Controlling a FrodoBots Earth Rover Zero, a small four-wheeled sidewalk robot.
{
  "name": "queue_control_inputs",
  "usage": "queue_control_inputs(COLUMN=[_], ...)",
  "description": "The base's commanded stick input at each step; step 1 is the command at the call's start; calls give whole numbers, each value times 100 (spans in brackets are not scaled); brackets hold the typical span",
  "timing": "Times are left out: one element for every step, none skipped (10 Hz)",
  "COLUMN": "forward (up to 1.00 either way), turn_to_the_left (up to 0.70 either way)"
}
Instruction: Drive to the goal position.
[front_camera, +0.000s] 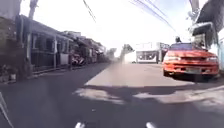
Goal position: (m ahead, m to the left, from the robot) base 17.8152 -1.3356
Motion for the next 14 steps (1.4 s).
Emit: queue_control_inputs(forward=[70,70,70,70,70,70,70,70,70,70,70,70,70,70], turn_to_the_left=[0,0,0,0,0,0,0,0,0,0,0,0,0,0])
